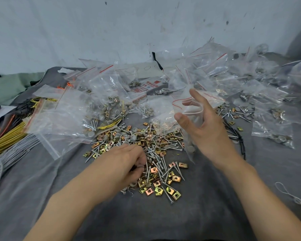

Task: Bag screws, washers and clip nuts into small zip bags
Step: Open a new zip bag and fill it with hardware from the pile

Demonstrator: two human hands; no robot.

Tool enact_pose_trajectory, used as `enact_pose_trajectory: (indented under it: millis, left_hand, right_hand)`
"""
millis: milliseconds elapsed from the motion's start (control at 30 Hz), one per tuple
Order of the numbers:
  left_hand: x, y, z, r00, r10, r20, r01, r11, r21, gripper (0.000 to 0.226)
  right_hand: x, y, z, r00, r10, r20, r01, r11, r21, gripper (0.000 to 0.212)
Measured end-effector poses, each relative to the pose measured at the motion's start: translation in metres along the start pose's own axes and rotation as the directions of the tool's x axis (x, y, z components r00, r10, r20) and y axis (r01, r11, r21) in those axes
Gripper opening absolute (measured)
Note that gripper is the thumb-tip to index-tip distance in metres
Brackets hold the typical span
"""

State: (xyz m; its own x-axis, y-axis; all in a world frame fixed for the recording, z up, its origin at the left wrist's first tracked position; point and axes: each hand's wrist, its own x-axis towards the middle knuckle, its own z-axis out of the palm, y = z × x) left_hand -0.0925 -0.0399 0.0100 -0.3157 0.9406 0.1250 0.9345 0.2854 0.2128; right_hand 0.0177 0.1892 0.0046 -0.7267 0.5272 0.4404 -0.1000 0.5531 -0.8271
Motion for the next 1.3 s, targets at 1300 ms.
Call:
enact_pose_trajectory:
  millis: [1300]
  left_hand:
    - [0.039,0.008,0.004,0.969,-0.245,0.031,0.238,0.96,0.144,0.031]
  right_hand:
    - [-0.006,0.007,-0.024,0.997,-0.079,0.005,0.078,0.958,-0.275,0.077]
